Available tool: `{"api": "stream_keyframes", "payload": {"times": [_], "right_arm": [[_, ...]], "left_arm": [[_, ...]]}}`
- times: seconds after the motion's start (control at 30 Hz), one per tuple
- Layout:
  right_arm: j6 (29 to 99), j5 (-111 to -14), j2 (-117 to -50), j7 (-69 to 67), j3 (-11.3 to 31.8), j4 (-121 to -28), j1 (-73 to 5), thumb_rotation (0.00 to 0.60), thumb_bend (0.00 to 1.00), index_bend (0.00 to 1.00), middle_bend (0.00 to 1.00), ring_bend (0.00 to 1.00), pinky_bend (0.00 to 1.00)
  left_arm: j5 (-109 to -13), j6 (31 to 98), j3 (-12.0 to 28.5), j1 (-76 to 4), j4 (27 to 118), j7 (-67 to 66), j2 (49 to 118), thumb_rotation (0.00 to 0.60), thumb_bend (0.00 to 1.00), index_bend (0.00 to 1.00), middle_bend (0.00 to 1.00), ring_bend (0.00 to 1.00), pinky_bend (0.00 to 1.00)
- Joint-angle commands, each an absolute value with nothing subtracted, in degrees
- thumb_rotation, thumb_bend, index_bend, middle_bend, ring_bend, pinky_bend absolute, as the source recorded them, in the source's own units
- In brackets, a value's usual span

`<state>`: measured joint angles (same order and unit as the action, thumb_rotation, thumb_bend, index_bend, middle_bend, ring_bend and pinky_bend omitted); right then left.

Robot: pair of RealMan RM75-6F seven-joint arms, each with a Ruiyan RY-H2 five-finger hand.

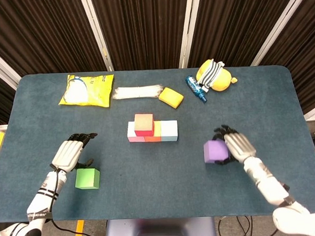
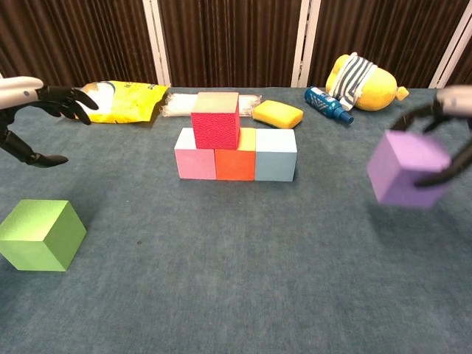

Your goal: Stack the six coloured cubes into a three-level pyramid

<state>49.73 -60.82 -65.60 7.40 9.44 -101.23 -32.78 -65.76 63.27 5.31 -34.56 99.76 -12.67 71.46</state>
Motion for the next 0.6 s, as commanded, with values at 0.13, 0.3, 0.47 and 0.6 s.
{"api": "stream_keyframes", "payload": {"times": [0.13, 0.3, 0.47, 0.6], "right_arm": [[36.59, -55.52, -60.51, 0.92, 17.41, -97.81, -42.98, 0.6, 0.23, 0.49, 0.25, 0.12, 0.25], [30.09, -51.62, -62.25, 1.13, 18.72, -91.93, -50.25, 0.6, 0.23, 0.49, 0.25, 0.12, 0.24], [25.37, -48.23, -65.2, 1.85, 18.0, -85.68, -56.73, 0.6, 0.23, 0.49, 0.24, 0.11, 0.21], [23.35, -46.47, -67.99, 2.3, 16.65, -81.63, -60.54, 0.6, 0.23, 0.48, 0.24, 0.11, 0.2]], "left_arm": [[-67.02, 66.7, 5.78, -33.76, 96.85, -16.04, 74.79, 0.6, 0.3, 0.17, 0.22, 0.18, 0.17], [-67.67, 67.21, 6.53, -33.28, 96.54, -14.67, 75.38, 0.6, 0.3, 0.17, 0.22, 0.18, 0.16], [-68.38, 67.51, 7.26, -32.86, 96.53, -13.19, 75.44, 0.6, 0.31, 0.17, 0.22, 0.18, 0.16], [-68.69, 67.54, 7.58, -32.45, 96.88, -12.14, 75.21, 0.6, 0.3, 0.17, 0.22, 0.18, 0.16]]}}
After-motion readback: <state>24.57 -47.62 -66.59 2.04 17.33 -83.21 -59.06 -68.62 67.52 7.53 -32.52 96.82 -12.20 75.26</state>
